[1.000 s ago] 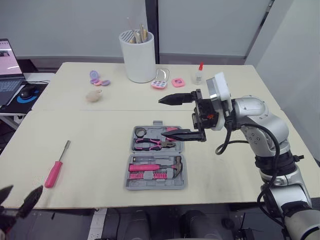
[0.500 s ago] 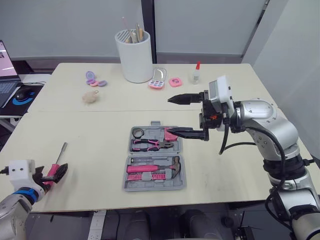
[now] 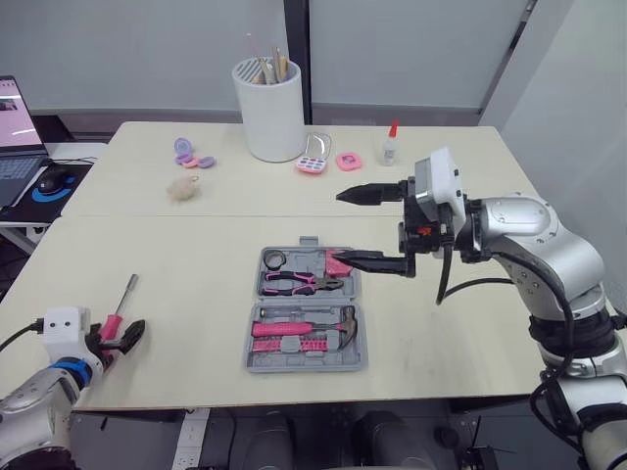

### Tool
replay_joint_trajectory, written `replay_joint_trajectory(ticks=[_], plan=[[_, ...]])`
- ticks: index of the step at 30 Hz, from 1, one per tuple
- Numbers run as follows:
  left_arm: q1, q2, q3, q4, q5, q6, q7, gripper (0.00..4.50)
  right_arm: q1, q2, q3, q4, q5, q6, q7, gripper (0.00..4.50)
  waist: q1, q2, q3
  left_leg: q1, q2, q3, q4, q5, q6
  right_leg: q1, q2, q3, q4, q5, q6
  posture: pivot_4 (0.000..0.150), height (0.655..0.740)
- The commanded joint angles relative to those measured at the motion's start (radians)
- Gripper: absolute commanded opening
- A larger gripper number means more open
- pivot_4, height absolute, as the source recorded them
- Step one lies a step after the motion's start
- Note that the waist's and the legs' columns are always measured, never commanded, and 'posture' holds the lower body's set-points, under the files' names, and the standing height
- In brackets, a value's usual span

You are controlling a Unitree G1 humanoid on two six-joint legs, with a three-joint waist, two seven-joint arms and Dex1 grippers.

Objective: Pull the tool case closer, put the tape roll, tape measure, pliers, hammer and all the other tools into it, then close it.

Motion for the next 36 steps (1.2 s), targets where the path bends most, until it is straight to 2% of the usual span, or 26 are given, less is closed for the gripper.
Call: replay_joint_trajectory(ticks=[1,2,12,19,23,26,30,33,36], plan=[[0.003,0.019,-0.002,0.003,0.006,0.002,0.025,4.12,-0.004,-0.005,-0.030,-0.039,0.023,0.000,-0.012,4.50,0.000,0.000,0.000,0.000,0.000,0.000,0.000,0.000,0.000,0.000,0.000,0.000,0.000,0.000,0.000,0.150,0.7400],[0.002,0.019,0.002,0.005,0.005,0.000,0.032,3.97,-0.005,-0.003,-0.030,-0.040,0.023,0.001,-0.014,4.50,0.000,0.000,0.000,0.000,0.000,0.000,0.000,0.000,0.000,0.000,0.000,0.000,0.000,0.000,0.000,0.150,0.7400],[-0.007,0.041,0.007,0.000,-0.009,-0.001,0.034,0.77,0.005,0.002,-0.022,-0.037,0.024,-0.002,-0.011,4.50,0.000,0.000,0.000,0.000,0.000,0.000,0.000,0.000,0.000,0.000,0.000,0.000,0.000,0.000,0.000,0.150,0.7400],[0.043,0.066,0.022,-0.101,-0.026,0.037,0.009,0.79,0.013,0.004,-0.018,-0.035,0.017,-0.012,-0.008,4.50,-0.001,0.000,0.000,0.000,0.000,0.000,0.000,0.000,0.000,0.000,0.000,0.000,0.000,0.000,0.000,0.150,0.7400],[0.140,0.103,0.041,-0.285,-0.070,0.083,-0.075,0.79,0.021,-0.023,-0.015,-0.036,0.009,-0.016,0.018,4.50,-0.001,0.000,0.000,-0.001,0.000,0.000,0.000,0.000,0.000,0.000,0.000,0.000,-0.001,0.000,0.000,0.150,0.7400],[0.195,0.169,0.066,-0.421,-0.106,0.118,-0.158,0.79,0.027,-0.050,-0.007,-0.024,-0.008,-0.030,0.044,4.50,0.000,0.000,0.001,-0.001,0.000,0.000,-0.001,0.000,0.000,0.000,0.000,0.000,-0.002,0.000,0.000,0.150,0.7400],[0.254,0.260,0.098,-0.647,-0.242,0.261,-0.303,0.79,0.031,-0.068,-0.008,-0.004,-0.016,-0.041,0.059,4.50,0.002,0.001,0.002,-0.001,0.000,-0.002,-0.001,0.000,0.000,0.000,0.000,-0.001,-0.002,0.000,0.000,0.150,0.7400],[0.302,0.365,0.080,-0.840,-0.350,0.399,-0.426,0.79,0.030,-0.072,-0.001,0.021,-0.035,-0.056,0.067,4.50,-0.001,0.003,0.003,-0.001,0.000,0.000,-0.001,0.000,0.000,0.000,-0.001,-0.001,-0.004,0.000,0.000,0.150,0.7400],[0.267,0.432,0.023,-0.957,-0.415,0.470,-0.469,0.79,0.033,-0.066,0.010,0.034,-0.055,-0.072,0.072,4.50,0.000,0.004,0.004,-0.001,0.000,0.001,-0.002,0.000,0.000,0.000,-0.001,0.000,-0.006,0.000,0.000,0.150,0.7400]])
